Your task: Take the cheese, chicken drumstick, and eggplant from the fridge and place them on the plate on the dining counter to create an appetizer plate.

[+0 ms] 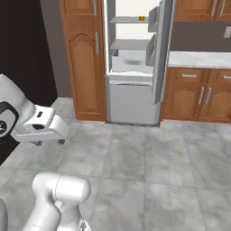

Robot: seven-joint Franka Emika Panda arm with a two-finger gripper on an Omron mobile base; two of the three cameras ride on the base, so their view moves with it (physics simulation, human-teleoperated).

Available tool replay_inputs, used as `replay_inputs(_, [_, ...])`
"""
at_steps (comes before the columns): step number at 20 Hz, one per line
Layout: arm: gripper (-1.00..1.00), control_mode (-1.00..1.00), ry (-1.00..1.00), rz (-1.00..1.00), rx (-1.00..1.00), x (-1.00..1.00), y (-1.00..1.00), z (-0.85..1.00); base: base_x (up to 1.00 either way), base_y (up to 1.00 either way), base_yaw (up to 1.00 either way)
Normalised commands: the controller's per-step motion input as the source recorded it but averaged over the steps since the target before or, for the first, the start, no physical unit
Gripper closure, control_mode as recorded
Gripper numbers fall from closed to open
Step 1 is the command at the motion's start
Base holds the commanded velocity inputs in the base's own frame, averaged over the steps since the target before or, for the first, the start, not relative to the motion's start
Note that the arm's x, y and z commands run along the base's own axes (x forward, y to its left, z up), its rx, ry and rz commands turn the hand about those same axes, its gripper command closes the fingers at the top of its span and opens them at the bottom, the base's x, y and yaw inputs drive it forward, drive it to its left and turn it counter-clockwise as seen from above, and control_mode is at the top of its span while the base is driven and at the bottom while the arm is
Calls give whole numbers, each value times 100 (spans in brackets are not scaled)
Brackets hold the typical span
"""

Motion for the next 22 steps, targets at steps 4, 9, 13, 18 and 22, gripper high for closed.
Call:
replay_inputs(4, [-100, 100, 0, 0, 0, 0, 0, 0, 100, -5, -2])
replay_inputs(9, [-100, 100, 0, 0, 0, 0, 0, 0, 100, -5, -1])
replay_inputs(13, [-100, 100, 0, 0, 0, 0, 0, 0, 100, 0, 0])
replay_inputs(18, [-100, 100, 0, 0, 0, 0, 0, 0, 99, -12, -1])
replay_inputs(22, [-100, 100, 0, 0, 0, 0, 0, 0, 96, -20, -2])
